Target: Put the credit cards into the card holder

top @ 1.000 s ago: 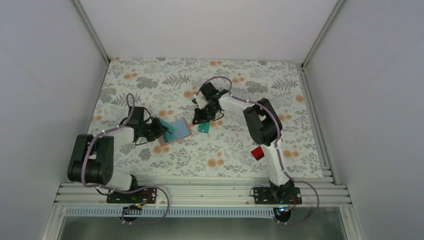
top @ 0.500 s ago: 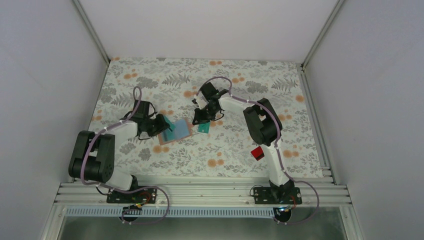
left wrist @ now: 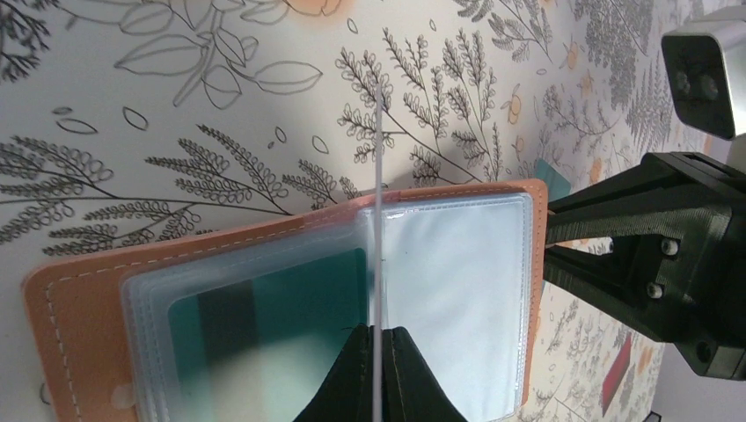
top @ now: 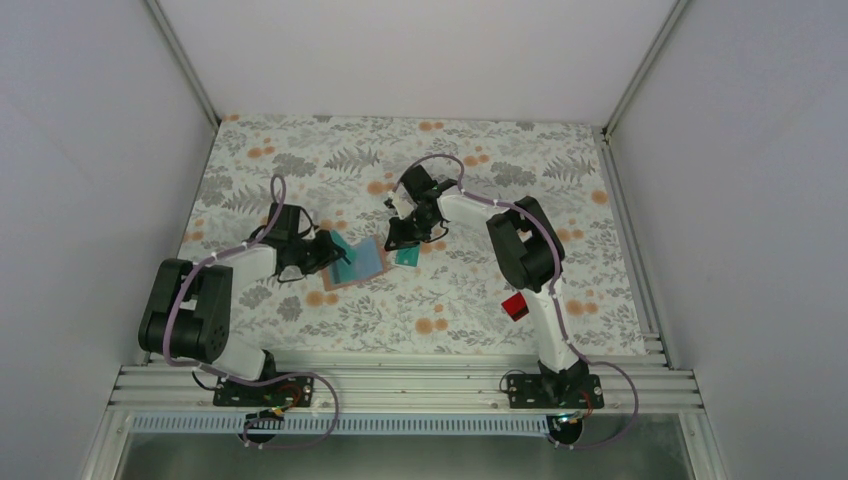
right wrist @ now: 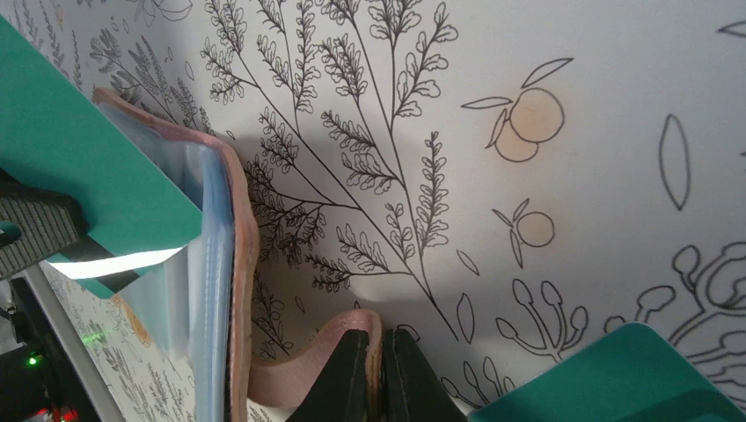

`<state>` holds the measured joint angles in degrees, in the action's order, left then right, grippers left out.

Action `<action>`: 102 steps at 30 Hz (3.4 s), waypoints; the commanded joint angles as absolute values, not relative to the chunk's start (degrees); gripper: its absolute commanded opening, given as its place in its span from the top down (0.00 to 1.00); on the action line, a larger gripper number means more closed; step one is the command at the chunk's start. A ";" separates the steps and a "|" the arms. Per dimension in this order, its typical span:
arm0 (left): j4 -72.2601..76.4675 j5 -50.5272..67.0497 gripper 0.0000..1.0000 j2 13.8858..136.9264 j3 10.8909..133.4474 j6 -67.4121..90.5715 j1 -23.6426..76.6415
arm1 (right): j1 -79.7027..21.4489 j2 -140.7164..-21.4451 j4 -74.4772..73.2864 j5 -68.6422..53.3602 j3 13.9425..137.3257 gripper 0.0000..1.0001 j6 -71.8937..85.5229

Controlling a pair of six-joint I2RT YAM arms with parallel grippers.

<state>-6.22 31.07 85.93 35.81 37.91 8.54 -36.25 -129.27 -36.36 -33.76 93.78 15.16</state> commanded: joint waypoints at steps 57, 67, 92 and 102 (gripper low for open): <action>1.84 43.60 0.98 91.41 31.84 33.18 8.00 | -37.54 -127.51 -37.99 -37.81 93.87 0.93 14.62; -4.09 43.14 0.98 93.20 33.69 30.82 7.91 | -37.47 -129.95 -36.34 -30.02 89.90 0.96 15.70; -15.98 48.94 0.98 101.59 38.08 28.91 7.39 | -37.47 -129.49 -36.18 -28.84 88.23 0.96 15.51; -23.57 49.89 0.98 105.11 42.57 24.74 7.38 | -37.45 -129.75 -36.23 -29.35 89.50 0.96 14.81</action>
<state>-16.43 53.91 101.97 42.37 27.49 7.14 -37.01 -127.44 -34.70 -35.79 90.13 16.21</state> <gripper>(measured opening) 0.028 0.042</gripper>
